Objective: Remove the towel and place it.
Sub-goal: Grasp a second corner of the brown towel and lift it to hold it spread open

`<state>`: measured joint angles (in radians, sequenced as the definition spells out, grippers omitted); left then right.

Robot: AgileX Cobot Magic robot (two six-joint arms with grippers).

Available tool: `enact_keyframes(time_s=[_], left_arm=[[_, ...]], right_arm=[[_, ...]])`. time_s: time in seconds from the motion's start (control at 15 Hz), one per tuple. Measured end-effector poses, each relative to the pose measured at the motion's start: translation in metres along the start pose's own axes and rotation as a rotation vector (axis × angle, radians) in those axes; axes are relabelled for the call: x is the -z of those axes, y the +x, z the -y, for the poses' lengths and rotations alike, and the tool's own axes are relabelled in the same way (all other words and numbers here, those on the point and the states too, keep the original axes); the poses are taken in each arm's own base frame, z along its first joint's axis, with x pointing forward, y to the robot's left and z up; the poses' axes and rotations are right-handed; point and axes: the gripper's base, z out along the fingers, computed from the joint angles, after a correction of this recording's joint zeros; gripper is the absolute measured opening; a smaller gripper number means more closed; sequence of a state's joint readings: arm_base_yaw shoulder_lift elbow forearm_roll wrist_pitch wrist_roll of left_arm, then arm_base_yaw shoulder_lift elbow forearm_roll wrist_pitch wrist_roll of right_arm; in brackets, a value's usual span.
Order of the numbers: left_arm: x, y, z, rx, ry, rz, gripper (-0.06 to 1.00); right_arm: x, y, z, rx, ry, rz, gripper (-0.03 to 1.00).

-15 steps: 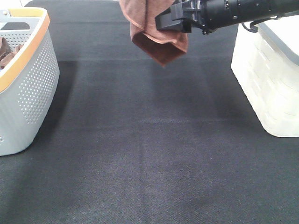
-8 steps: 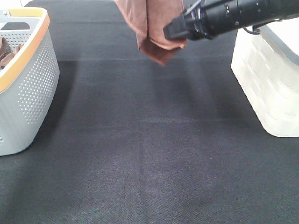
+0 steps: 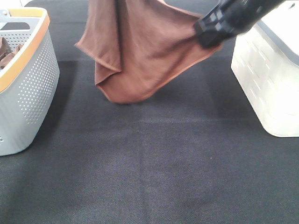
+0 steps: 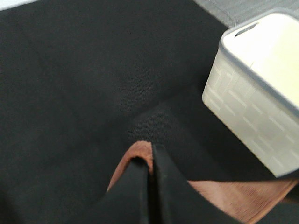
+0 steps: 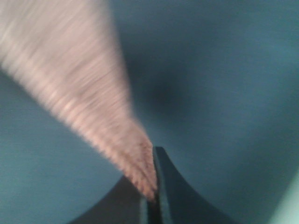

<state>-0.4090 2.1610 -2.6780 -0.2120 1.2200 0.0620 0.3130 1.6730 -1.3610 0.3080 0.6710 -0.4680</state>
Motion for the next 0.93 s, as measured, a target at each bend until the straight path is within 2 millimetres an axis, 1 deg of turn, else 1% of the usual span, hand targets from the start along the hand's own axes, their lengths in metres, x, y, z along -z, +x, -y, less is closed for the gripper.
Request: enact_keyframes(time_s=[0.13, 0.27, 0.4, 0.53, 0.6, 0.67, 0.73, 0.87, 0.93], left_arm=[[-0.01, 0.007, -0.005, -0.004, -0.03, -0.044, 0.0], [-0.015, 0.01, -0.013, -0.032, -0.109, -0.063, 0.0], [-0.025, 0.015, -0.024, -0.067, -0.202, -0.091, 0.0], [-0.043, 0.022, -0.033, -0.089, -0.256, -0.119, 0.0], [-0.053, 0.023, -0.037, -0.102, -0.276, -0.101, 0.0], [-0.062, 0.023, -0.041, -0.12, -0.297, -0.072, 0.0], [-0.074, 0.021, -0.046, -0.155, -0.333, -0.006, 0.0], [-0.088, 0.016, -0.053, -0.216, -0.381, 0.106, 0.0], [-0.091, 0.015, -0.055, -0.227, -0.389, 0.13, 0.0]], right_arm=[[0.015, -0.014, 0.009, 0.039, 0.095, 0.016, 0.0], [0.025, -0.026, 0.015, 0.092, 0.17, 0.062, 0.0], [0.03, -0.035, 0.021, 0.136, 0.25, 0.131, 0.0], [0.032, -0.047, 0.026, 0.15, 0.315, 0.255, 0.0], [0.032, -0.054, 0.029, 0.17, 0.35, 0.324, 0.0], [0.027, -0.059, 0.032, 0.195, 0.377, 0.377, 0.0], [0.019, -0.066, 0.037, 0.23, 0.414, 0.454, 0.0], [0.003, -0.071, 0.051, 0.244, 0.451, 0.552, 0.0], [-0.008, -0.071, 0.059, 0.244, 0.468, 0.585, 0.0]])
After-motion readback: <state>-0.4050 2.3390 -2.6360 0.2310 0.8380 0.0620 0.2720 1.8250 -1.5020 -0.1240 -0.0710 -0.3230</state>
